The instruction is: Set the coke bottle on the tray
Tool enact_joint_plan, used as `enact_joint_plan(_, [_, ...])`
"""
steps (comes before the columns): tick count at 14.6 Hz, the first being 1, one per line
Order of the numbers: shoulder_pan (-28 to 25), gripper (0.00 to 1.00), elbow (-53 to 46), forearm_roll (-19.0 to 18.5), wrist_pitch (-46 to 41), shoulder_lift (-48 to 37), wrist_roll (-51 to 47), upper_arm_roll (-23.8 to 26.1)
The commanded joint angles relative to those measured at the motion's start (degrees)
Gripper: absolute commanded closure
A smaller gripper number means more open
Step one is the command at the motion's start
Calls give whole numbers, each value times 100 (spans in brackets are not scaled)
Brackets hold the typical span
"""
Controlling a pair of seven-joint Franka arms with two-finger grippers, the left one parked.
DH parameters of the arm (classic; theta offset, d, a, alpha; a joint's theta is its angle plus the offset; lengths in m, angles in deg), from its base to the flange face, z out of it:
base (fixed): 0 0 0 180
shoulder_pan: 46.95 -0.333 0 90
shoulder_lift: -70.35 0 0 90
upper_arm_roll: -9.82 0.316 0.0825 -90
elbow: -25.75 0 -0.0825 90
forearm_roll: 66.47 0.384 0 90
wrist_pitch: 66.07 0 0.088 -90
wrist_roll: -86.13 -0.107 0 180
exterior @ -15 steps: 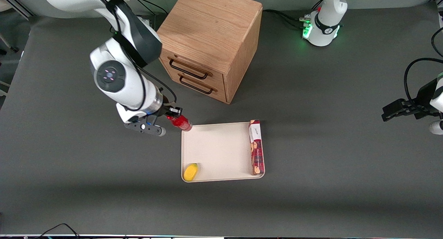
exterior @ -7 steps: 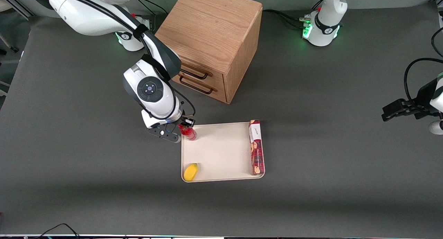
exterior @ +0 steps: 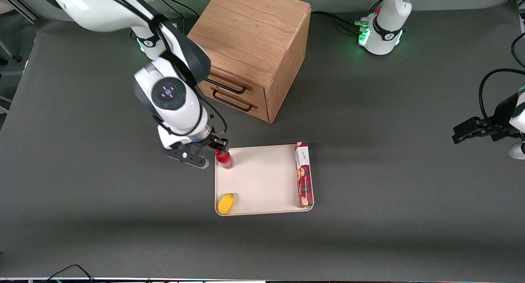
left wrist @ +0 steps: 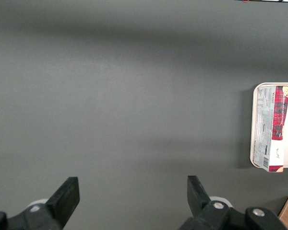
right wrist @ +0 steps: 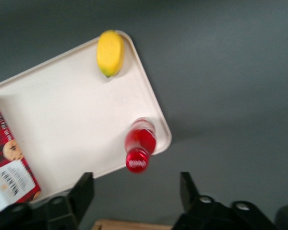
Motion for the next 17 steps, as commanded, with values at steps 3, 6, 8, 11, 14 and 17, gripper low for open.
enact_joint_plan(3, [424,0,-853,323,-2010,-1111,2197,-203])
enact_joint_plan(6, [443,0,-600,1095,-2452,-1903,3780,-1518])
enact_joint_plan(8, [443,0,-91,1395,-2391,-2352,4730,-2371])
enact_joint_plan(11, [434,0,831,1590,-1778,-2791,5480,-3138])
enact_joint_plan(14, [408,0,1099,1590,-1556,-2942,5639,-3219])
enact_joint_plan(17, [355,0,730,1599,-1599,-2785,5447,-3184])
